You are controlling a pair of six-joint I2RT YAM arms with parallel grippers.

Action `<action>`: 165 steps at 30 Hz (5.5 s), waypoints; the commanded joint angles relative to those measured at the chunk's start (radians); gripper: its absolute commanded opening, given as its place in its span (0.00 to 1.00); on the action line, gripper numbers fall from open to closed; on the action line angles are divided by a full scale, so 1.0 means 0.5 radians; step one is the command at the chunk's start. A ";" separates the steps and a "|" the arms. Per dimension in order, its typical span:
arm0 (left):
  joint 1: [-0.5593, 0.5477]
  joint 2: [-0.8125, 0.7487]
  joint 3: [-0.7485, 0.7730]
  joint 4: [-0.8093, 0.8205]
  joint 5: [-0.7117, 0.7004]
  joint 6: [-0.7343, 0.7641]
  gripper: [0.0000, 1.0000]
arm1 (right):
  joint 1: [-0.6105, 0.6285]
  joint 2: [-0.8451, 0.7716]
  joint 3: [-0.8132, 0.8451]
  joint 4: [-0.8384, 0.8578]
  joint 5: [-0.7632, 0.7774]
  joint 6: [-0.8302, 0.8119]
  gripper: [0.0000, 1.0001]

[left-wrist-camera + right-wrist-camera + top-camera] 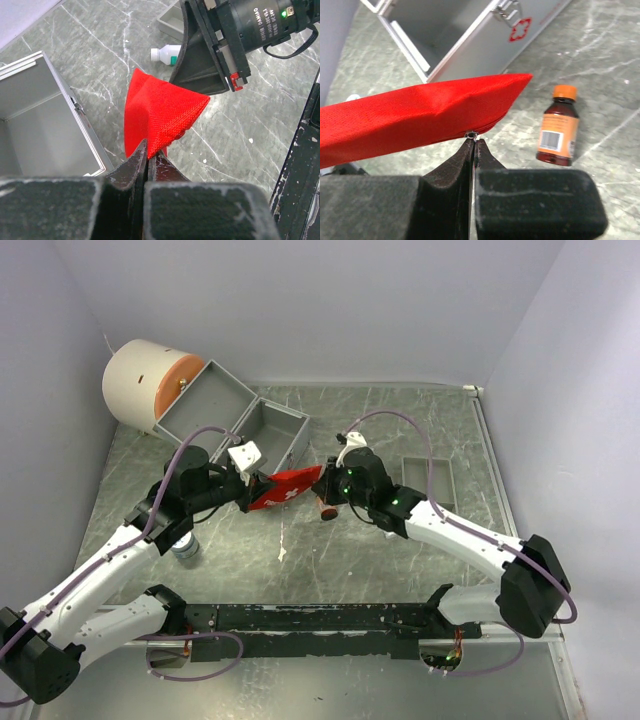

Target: Organize the medicine kit

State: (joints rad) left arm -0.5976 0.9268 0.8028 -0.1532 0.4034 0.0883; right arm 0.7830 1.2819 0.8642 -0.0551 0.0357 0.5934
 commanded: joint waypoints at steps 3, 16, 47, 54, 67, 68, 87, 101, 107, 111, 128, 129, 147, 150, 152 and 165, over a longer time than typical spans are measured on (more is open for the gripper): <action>-0.006 -0.050 0.050 0.026 0.056 -0.003 0.07 | -0.076 0.042 0.027 -0.091 0.274 -0.109 0.00; -0.007 -0.009 0.200 -0.175 0.649 0.139 0.07 | -0.388 0.007 -0.240 0.486 -0.483 -0.867 0.00; -0.007 0.138 0.359 -0.609 0.882 0.636 0.07 | -0.339 -0.445 0.105 -0.258 -1.637 -1.664 0.67; -0.007 0.137 0.362 -0.643 0.944 0.680 0.07 | -0.288 -0.396 0.029 -0.352 -1.811 -1.789 0.62; -0.007 0.171 0.381 -0.575 0.929 0.504 0.08 | -0.204 -0.217 -0.017 -0.311 -1.841 -1.753 0.36; -0.007 0.177 0.385 -0.577 0.928 0.505 0.10 | -0.202 -0.216 -0.025 -0.306 -1.843 -1.745 0.30; -0.007 -0.250 0.391 -0.192 -1.346 -0.488 0.98 | -0.198 -0.392 -0.165 0.161 -0.830 -0.299 0.00; -0.007 -0.308 0.474 -0.579 -1.654 -0.781 0.98 | -0.197 -0.015 0.349 0.418 0.056 0.744 0.00; -0.007 -0.415 0.286 -0.427 -1.837 -0.954 0.98 | -0.163 0.471 0.735 0.267 0.397 1.080 0.00; -0.006 -0.535 0.176 -0.351 -1.978 -0.995 0.98 | -0.140 0.807 1.013 0.094 0.511 1.257 0.00; -0.003 -0.536 0.132 -0.415 -2.019 -0.982 0.98 | 0.008 1.564 1.586 -0.222 0.569 1.712 0.00; -0.002 -0.527 0.136 -0.416 -2.013 -0.983 0.98 | 0.008 1.589 1.603 -0.215 0.542 1.721 0.00; 0.000 -0.435 0.205 -0.451 -2.058 -0.895 0.98 | 0.026 1.560 1.709 -0.306 0.602 1.414 0.51; 0.001 -0.418 0.232 -0.442 -2.015 -0.880 0.98 | 0.025 1.435 1.632 -0.385 0.656 1.355 0.55; -0.001 -0.403 0.245 -0.446 -1.977 -0.896 0.98 | 0.025 1.332 1.553 -0.392 0.665 1.295 0.56; 0.000 -0.150 0.263 -0.340 -1.269 -0.853 0.98 | -0.197 0.528 0.746 -0.317 0.391 0.313 0.53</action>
State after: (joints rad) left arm -0.5972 0.8272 0.9119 -0.3866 -0.4374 -0.3798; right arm 0.7631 1.6646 1.3602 -0.1871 0.2718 0.9375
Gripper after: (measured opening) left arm 0.977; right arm 0.536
